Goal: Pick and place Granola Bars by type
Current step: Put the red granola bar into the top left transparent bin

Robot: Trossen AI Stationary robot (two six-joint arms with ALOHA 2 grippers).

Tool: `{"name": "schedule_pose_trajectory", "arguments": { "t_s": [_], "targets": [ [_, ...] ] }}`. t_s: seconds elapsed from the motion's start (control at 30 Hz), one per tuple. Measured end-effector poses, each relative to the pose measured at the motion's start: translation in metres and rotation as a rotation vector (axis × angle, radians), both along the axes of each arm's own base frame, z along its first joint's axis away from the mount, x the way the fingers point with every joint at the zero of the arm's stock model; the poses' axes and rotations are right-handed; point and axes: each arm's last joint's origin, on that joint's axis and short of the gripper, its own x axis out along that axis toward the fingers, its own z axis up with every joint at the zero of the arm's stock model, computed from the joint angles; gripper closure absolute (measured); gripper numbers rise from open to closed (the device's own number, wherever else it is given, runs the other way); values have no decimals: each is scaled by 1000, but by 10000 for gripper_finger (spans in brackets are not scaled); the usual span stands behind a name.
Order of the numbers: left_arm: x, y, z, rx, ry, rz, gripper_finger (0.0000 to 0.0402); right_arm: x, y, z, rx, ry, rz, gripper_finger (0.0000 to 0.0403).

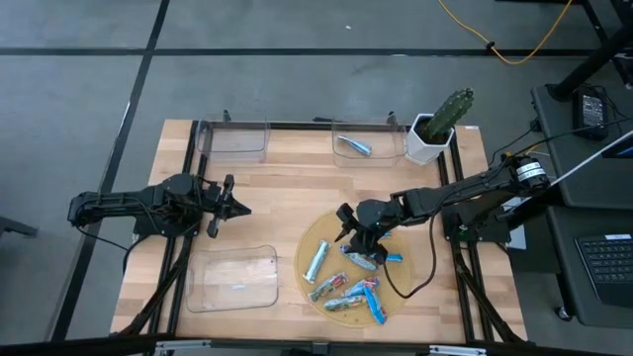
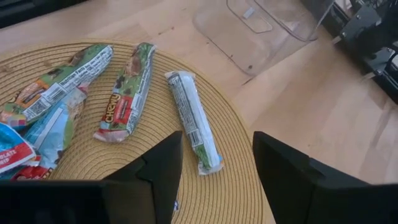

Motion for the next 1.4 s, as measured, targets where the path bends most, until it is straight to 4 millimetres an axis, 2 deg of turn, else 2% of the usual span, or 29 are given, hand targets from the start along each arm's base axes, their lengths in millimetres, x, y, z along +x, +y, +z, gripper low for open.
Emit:
{"name": "schedule_pose_trajectory", "arguments": {
  "t_s": [1.2,1.4],
  "targets": [
    [0,0,0,0,0,0,393,0,0,0,0,4,0,205],
    [0,0,0,0,0,0,393,-3,3,-2,66,42,106,205]
  ]
}}
